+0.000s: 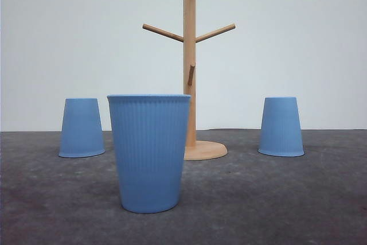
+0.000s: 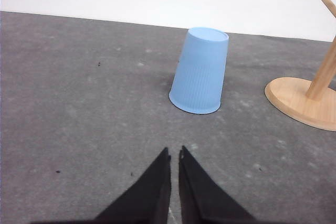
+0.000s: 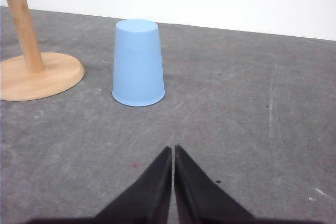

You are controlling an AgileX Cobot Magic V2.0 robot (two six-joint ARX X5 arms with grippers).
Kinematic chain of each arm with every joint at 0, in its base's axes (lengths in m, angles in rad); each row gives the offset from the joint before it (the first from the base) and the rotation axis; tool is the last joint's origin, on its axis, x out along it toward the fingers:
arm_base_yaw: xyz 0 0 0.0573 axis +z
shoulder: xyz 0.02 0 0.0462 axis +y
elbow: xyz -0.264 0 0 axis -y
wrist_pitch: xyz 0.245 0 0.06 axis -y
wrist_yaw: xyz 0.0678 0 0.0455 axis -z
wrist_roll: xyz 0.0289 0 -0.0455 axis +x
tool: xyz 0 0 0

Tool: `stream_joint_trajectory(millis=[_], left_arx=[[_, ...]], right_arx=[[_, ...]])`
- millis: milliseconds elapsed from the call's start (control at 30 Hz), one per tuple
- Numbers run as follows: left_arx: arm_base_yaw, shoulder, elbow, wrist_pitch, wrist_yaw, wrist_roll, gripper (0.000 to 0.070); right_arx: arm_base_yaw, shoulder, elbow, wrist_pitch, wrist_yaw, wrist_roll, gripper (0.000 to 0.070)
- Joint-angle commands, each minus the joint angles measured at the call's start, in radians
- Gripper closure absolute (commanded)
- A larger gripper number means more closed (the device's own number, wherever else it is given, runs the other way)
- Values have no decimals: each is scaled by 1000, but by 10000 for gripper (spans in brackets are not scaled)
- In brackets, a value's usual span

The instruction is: Place three cups

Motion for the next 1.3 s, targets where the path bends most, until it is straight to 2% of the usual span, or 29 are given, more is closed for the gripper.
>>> stream_joint_trajectory(millis=[0,267,533,600,733,833,900,1033,1133,1267], left_arx=[[-2,-2,-12,11,-3,-3,699],[-2,-2,-12,13,-3,-4,699],[-2,-2,-12,13,-3,-3,699],[-2,-2,-12,39,-7,-5,699],[-2,0,18,60,-9,-61,697],[-2,23,81,55,-37,-87,697],[-2,62,137,55,-48,-142,697],[-2,206,284,29,-47,-237,697],[-2,357,428,-41,-43,-221,697],[-2,580,617,-132,-9,-132,697]], right_arx=[[-2,-1,-5,11,0,11,698],[-2,-1,-5,14,0,15,698],[-1,-1,-5,15,-4,55,698],[-1,-1,-3,21,-4,84,698],[-1,0,21,28,5,165,698],[-1,16,73,26,27,230,698],[0,47,113,26,20,279,698],[0,161,209,18,-40,310,698],[1,284,306,-30,-62,300,698],[1,473,455,-112,-88,239,698]])
